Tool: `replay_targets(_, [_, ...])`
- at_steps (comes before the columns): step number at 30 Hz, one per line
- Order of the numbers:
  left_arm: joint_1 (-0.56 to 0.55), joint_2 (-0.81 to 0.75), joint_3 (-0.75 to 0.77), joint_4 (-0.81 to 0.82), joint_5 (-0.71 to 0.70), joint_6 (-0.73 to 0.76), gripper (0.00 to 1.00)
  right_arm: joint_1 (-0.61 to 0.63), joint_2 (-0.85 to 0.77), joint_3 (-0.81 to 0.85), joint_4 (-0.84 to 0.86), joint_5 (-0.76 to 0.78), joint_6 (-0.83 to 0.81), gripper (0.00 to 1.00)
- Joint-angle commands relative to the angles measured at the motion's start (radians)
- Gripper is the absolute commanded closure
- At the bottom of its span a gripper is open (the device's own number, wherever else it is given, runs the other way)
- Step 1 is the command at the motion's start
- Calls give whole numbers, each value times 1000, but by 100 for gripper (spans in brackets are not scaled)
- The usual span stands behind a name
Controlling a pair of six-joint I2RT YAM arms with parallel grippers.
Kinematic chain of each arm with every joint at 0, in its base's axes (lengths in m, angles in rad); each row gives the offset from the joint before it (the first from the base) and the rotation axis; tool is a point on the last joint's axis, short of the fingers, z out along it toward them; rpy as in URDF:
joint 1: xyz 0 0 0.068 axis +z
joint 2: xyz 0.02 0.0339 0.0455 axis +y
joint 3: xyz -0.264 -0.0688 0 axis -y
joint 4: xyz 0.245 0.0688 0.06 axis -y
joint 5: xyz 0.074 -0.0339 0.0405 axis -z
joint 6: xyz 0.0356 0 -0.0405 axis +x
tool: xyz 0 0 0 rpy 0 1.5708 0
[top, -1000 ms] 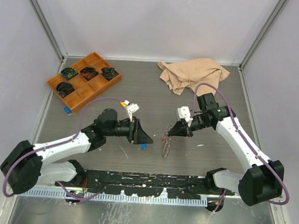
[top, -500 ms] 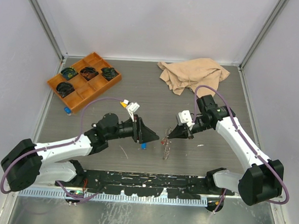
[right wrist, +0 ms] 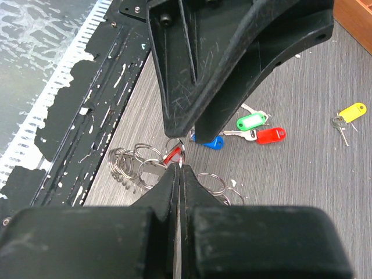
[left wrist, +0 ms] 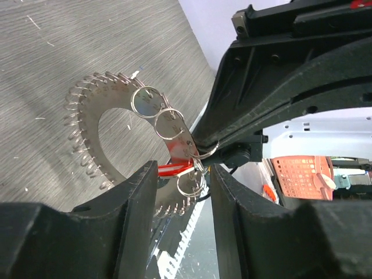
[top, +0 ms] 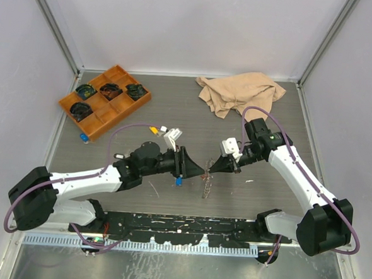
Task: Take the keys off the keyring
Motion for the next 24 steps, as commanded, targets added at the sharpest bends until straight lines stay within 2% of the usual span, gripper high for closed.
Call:
replay_targets(1, [-5,21,65,10,-8,-11,58,-5,-13,14,-7,-57,-24,99])
replay_targets(6, [-5,44,88,16,20,-21,60,-5,-12,15,-11,-59,-28,99])
replay_targets(8, [-4,80,90,28,29,-30,65,-5,-14,15,-10,-59,-29,99])
replay_targets(13, [-4,107,100,31,61,-43,69,-5,-15,14,-11,-58,-32,99])
replay_targets(16, [-4,95,99,5,65,-37,69,-5,-17,14,-12,-56,-32,99])
replay_targets(24, [-4,23,72,-24,70,-5,62,-5,-18,15,-13,-60,-34,99])
